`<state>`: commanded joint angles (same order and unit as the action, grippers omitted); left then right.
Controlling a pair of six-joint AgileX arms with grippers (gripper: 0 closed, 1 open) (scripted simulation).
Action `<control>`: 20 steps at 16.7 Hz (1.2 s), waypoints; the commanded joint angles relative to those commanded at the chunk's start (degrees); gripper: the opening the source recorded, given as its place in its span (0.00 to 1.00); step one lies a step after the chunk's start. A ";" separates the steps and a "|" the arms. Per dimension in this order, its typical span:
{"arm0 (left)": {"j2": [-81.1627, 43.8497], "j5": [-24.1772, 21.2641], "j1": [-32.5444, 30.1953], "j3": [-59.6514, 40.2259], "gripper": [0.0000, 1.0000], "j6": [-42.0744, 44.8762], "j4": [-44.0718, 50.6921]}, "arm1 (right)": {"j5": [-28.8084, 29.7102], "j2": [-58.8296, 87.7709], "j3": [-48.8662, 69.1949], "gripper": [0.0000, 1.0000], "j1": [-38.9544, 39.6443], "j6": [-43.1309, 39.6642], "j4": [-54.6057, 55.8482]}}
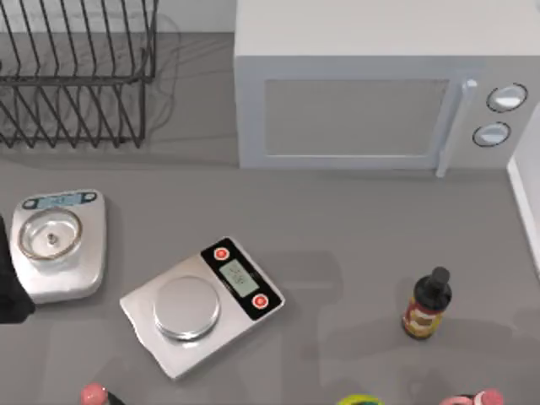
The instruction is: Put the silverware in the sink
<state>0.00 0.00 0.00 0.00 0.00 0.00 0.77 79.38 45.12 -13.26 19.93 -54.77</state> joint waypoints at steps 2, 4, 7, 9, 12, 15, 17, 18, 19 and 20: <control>0.00 0.00 0.00 0.00 1.00 0.00 0.00 | 0.01 -2.15 3.40 0.00 -0.15 -0.01 -5.74; 0.00 0.00 0.00 0.00 1.00 0.00 0.00 | 0.01 -3.97 5.79 0.00 -0.21 -0.08 -9.10; 0.00 0.00 0.00 0.00 1.00 0.00 0.00 | 0.01 -4.67 6.48 0.00 -0.21 -0.13 -10.02; 0.00 0.00 0.00 0.00 1.00 0.00 0.00 | -0.03 -4.44 6.31 0.00 -0.11 -0.03 -9.86; 0.00 0.00 0.00 0.00 1.00 0.00 0.00 | -0.02 -2.85 8.10 0.00 -0.12 0.18 -10.66; 0.00 0.00 0.00 0.00 1.00 0.00 0.00 | 0.02 3.89 15.40 0.00 0.11 0.73 -13.63; 0.00 0.00 0.00 0.00 1.00 0.00 0.00 | 0.04 10.65 23.32 0.00 0.47 1.12 -16.50; 0.00 0.00 0.00 0.00 1.00 0.00 0.00 | 0.05 14.50 28.19 0.00 0.69 1.33 -18.16; 0.00 0.00 0.00 0.00 1.00 0.00 0.00 | 0.06 18.60 33.63 0.00 0.92 1.54 -19.94; 0.00 0.00 0.00 0.00 1.00 0.00 0.00 | 0.07 22.88 39.56 0.00 1.16 1.77 -21.82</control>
<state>0.00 0.00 0.00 0.00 0.00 0.00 0.84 102.26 84.67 -12.10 21.70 -76.59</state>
